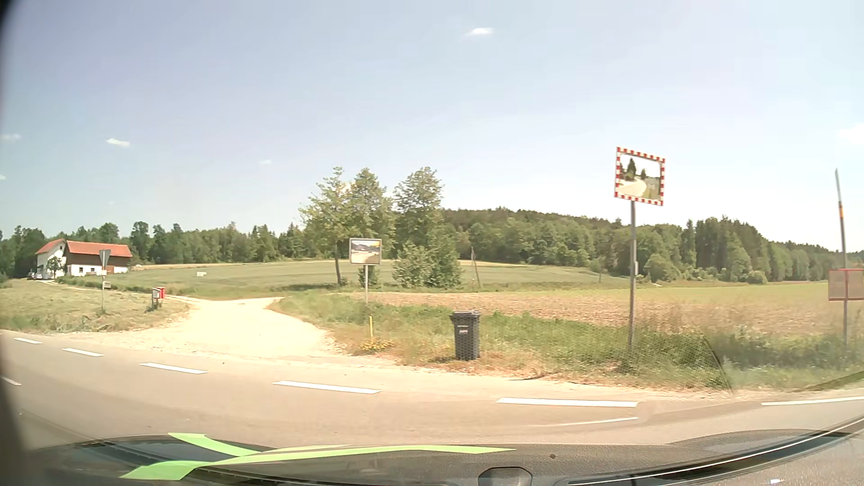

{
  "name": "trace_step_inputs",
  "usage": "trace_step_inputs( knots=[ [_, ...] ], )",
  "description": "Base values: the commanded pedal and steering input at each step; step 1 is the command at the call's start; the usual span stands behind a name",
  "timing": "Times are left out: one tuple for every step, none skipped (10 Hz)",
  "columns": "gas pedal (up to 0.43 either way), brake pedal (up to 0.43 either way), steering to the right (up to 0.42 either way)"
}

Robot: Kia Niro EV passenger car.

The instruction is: Follow the waypoints while adhering to traffic rules and regulations

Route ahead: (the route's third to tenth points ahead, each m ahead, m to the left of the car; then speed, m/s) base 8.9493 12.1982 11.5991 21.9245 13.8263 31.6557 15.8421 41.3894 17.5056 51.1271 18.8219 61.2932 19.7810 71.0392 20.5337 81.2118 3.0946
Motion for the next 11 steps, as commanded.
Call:
trace_step_inputs(
  knots=[
    [0.441, 0.0, -0.633],
    [0.441, 0.0, -0.628],
    [0.441, 0.0, -0.621],
    [0.441, 0.0, -0.612],
    [0.441, 0.0, -0.601],
    [0.441, 0.0, -0.586],
    [0.441, 0.0, -0.574],
    [0.441, 0.0, -0.567],
    [0.429, 0.0, -0.564],
    [0.421, 0.0, -0.558],
    [0.421, 0.0, -0.544]
  ],
)
